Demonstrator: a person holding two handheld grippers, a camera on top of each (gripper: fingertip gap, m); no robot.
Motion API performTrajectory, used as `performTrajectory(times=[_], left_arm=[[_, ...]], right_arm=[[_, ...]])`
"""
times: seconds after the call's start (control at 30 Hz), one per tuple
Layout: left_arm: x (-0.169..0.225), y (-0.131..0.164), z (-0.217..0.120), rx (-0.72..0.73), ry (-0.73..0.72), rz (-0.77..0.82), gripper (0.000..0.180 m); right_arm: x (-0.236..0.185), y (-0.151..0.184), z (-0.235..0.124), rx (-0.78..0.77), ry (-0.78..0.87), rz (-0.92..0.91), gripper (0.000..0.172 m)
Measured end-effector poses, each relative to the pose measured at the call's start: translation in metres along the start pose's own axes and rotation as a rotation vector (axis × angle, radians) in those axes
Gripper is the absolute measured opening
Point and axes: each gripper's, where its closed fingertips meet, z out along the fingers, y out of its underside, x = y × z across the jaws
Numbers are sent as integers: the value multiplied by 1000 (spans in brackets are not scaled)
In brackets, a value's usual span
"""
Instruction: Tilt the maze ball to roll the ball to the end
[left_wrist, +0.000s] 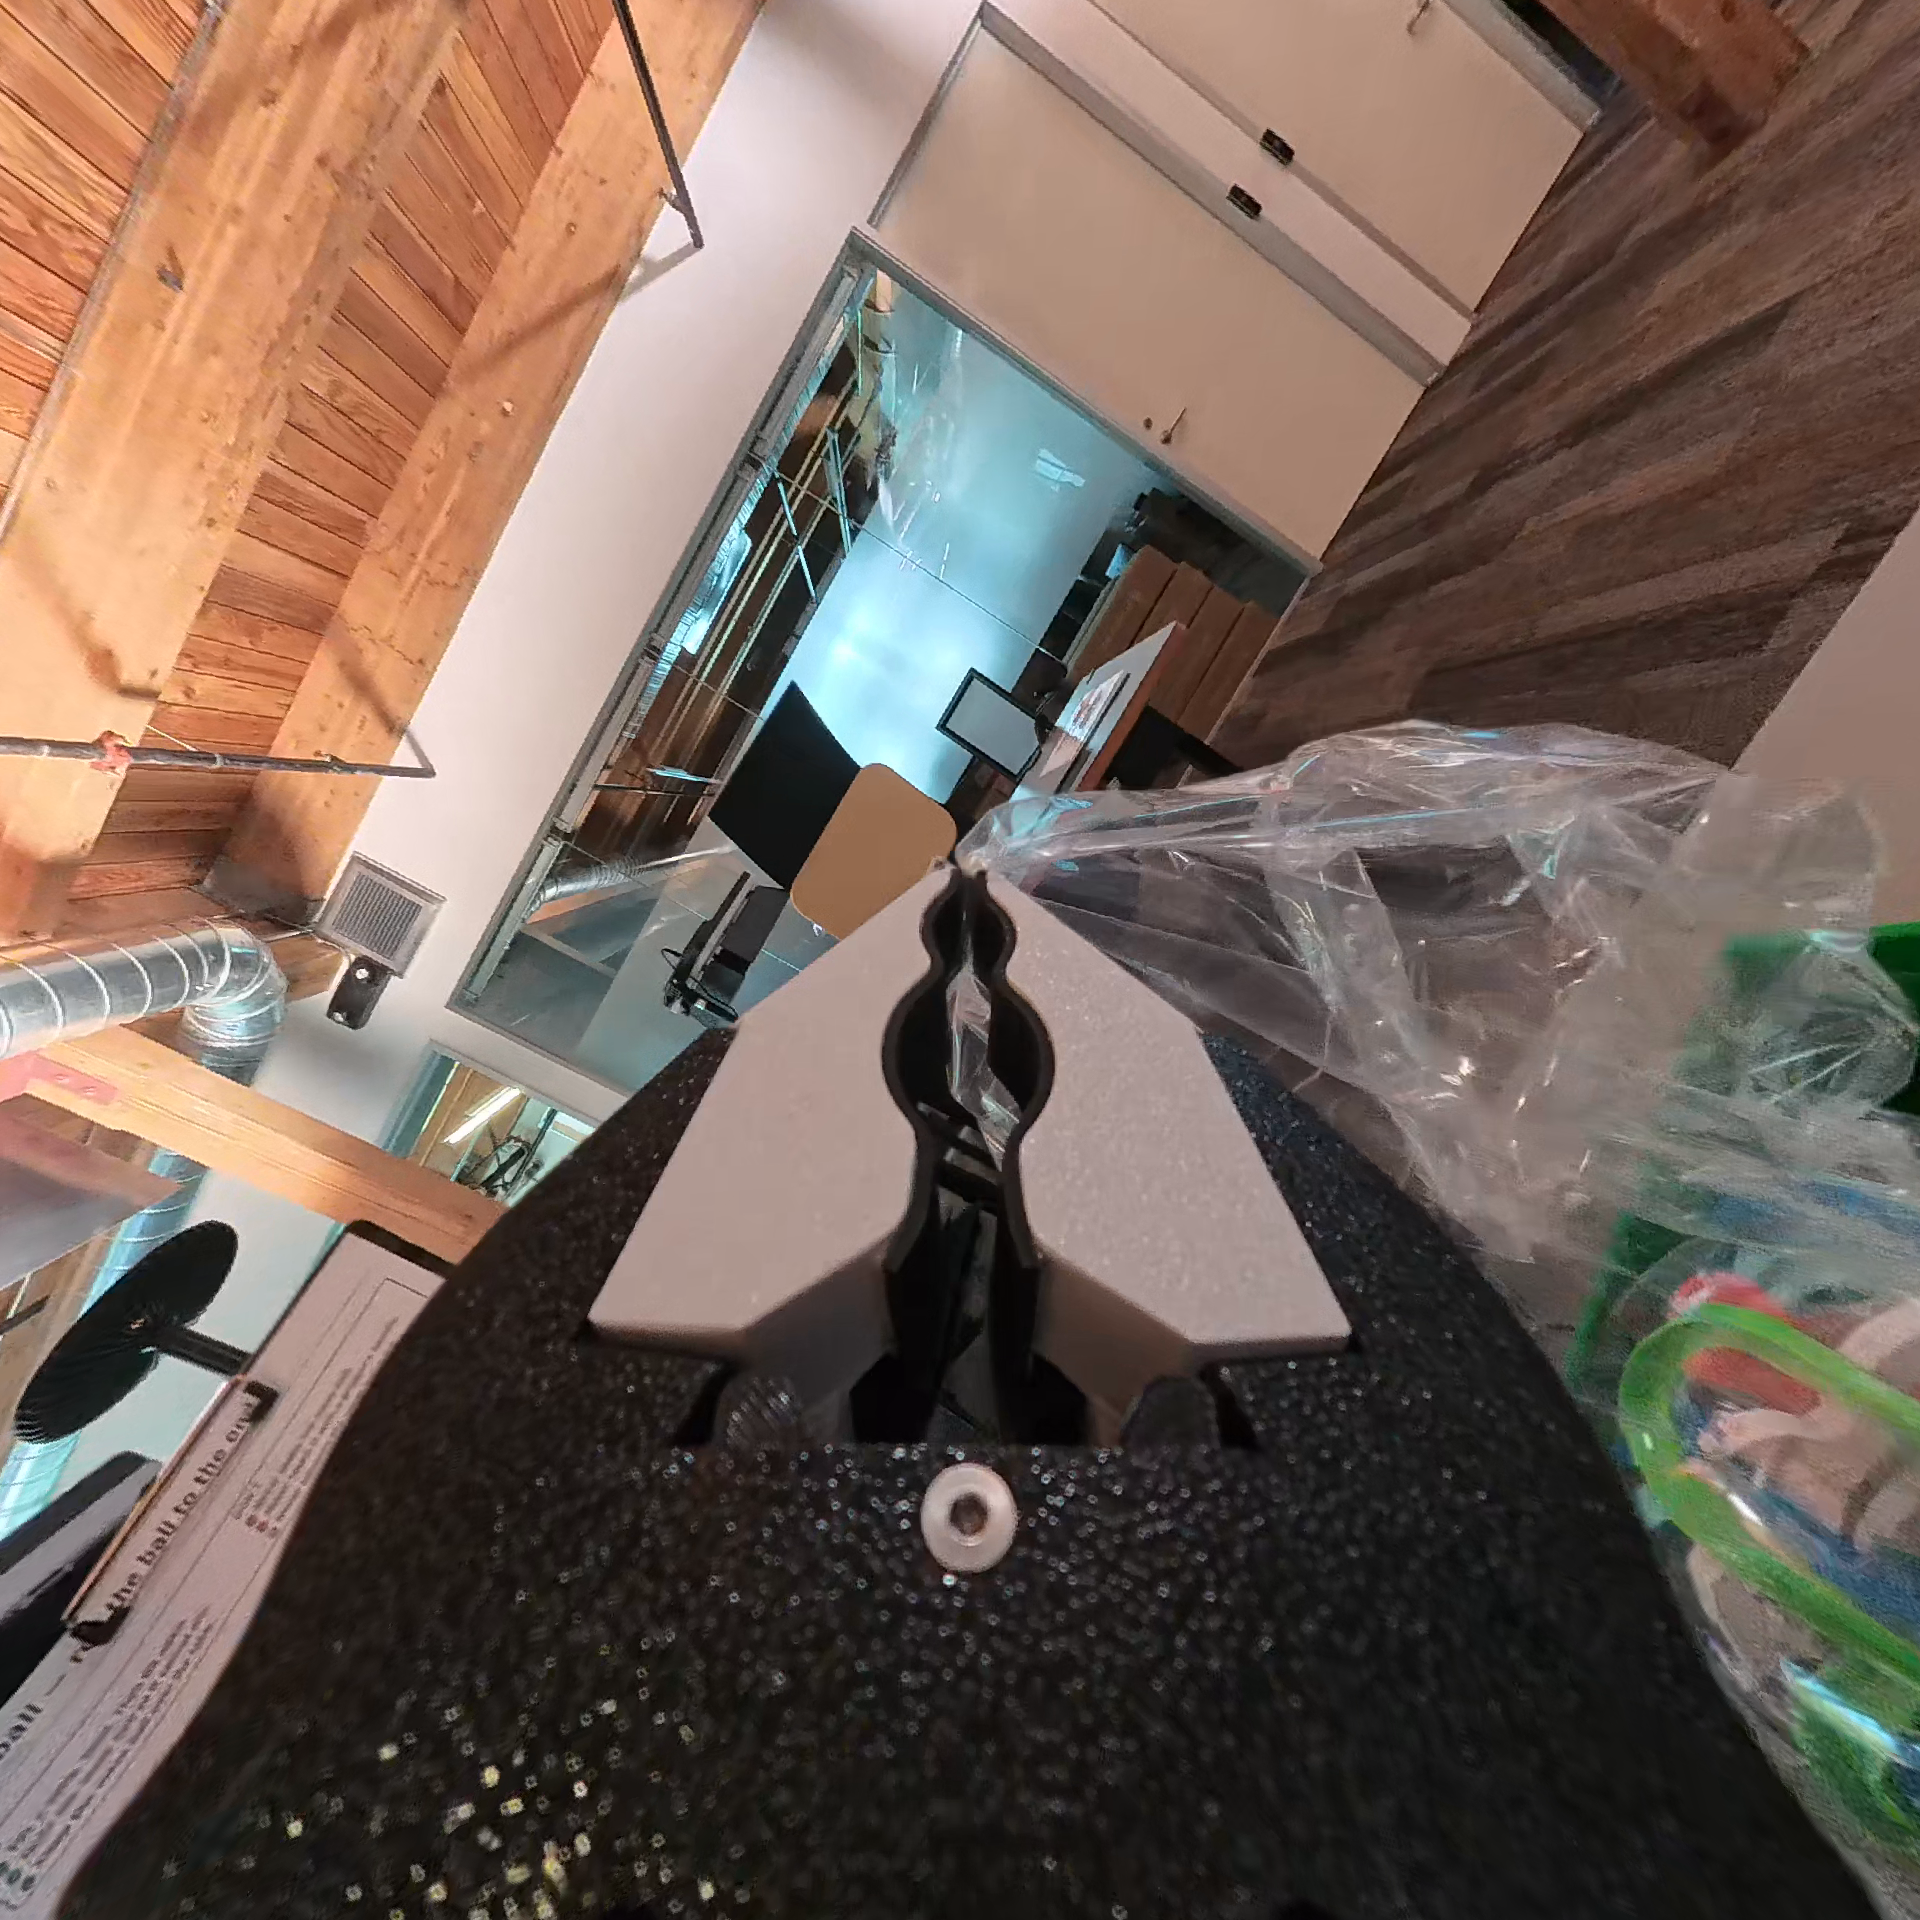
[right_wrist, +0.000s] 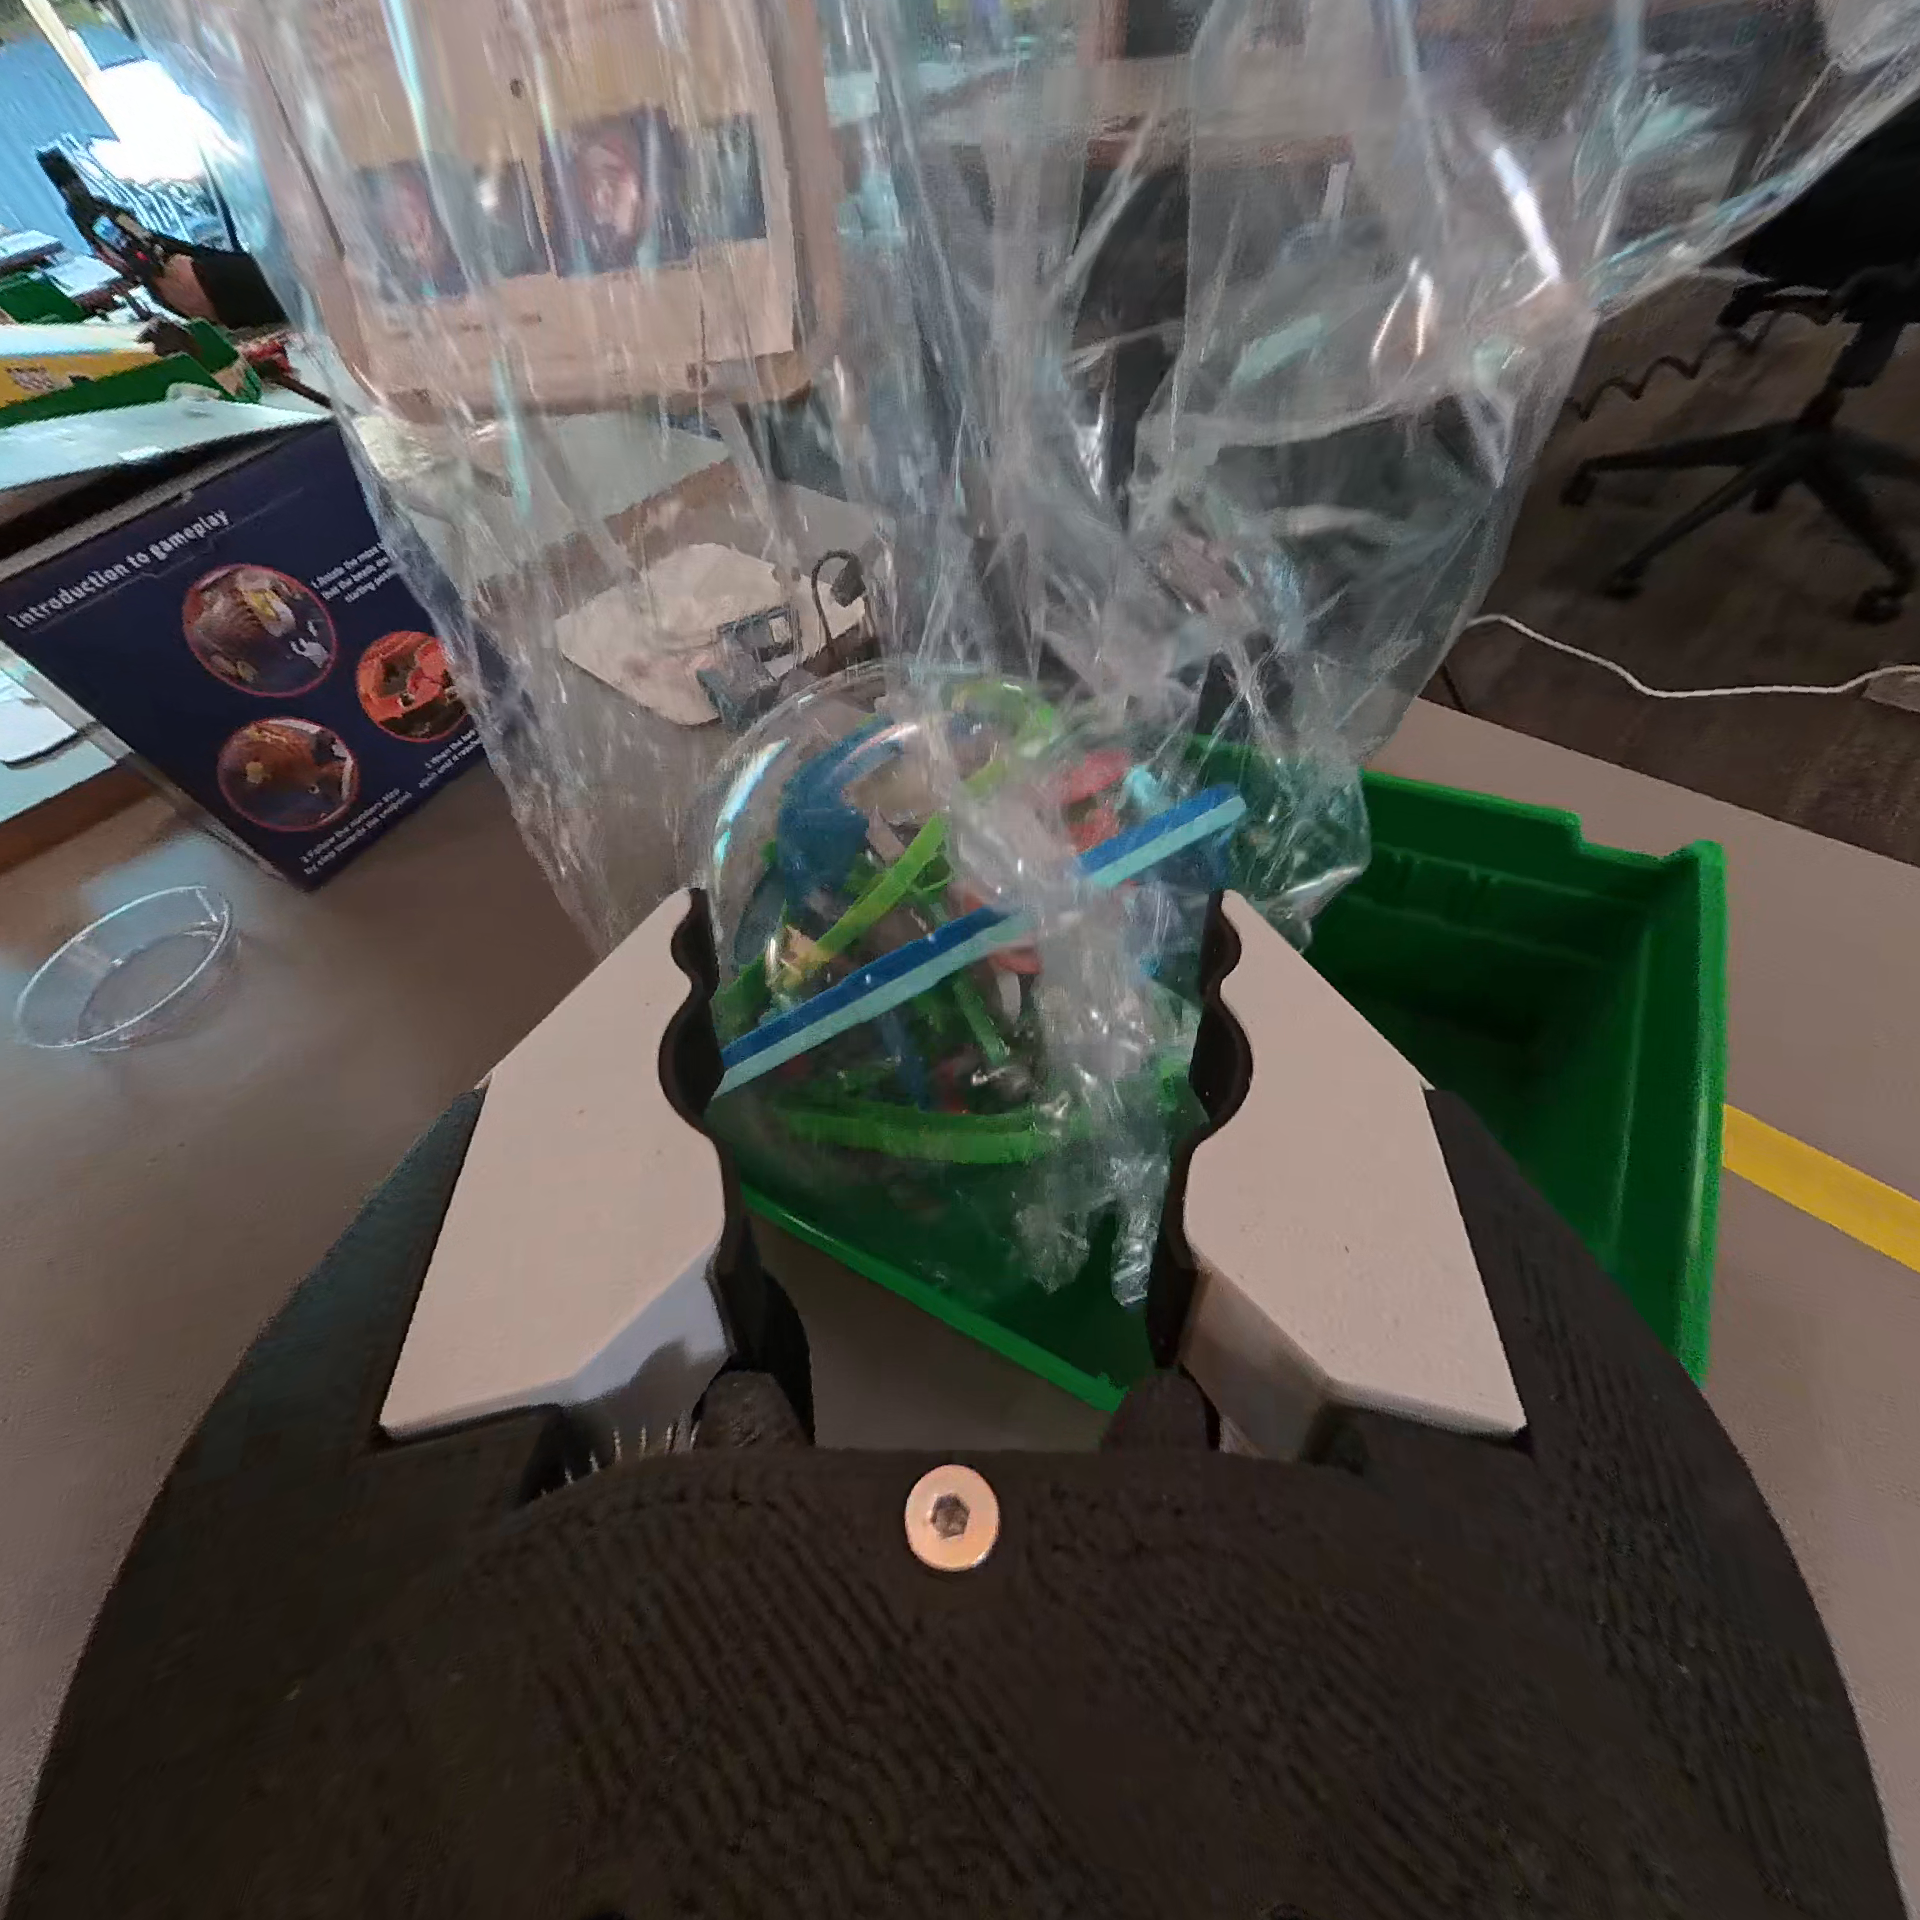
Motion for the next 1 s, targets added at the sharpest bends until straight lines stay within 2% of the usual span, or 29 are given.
performTrajectory(times=[0.13, 0.27, 0.43, 0.53, 0.6, 0.67, 0.73, 0.8, 0.83, 0.9, 1.0], left_arm=[[-28, -20, -5, 38, -43, -24, 0], [-57, -43, -15, 88, -86, -64, 0], [-85, -60, -47, 160, -136, -89, 0], [-88, -55, -89, 241, -139, -150, 0], [-91, -45, -121, 288, -164, -177, 0], [-89, -39, -153, 350, -144, -268, 0], [-82, -37, -187, 424, -86, -385, 0], [-67, -42, -225, 527, 12, -474, 0], [-60, -41, -243, 556, 49, -512, 0], [-45, -32, -279, 580, 97, -545, 0], [-19, 1, -327, 547, 154, -611, 0]], right_arm=[[-1, 4, 11, -21, 17, -22, 93], [-4, -7, 8, 37, 30, -36, 92], [-3, -22, -8, 100, 53, -55, 103], [-18, -49, -32, 244, 23, -129, 107], [-34, -72, -53, 383, -8, -194, 115], [-57, -91, -70, 509, -53, -251, 127], [-82, -102, -75, 585, -79, -315, 132], [-104, -105, -65, 595, -64, -387, 130], [-112, -104, -57, 589, -40, -420, 124], [-121, -102, -45, 586, 27, -461, 94], [-143, -102, -48, 650, 31, -545, 12]])
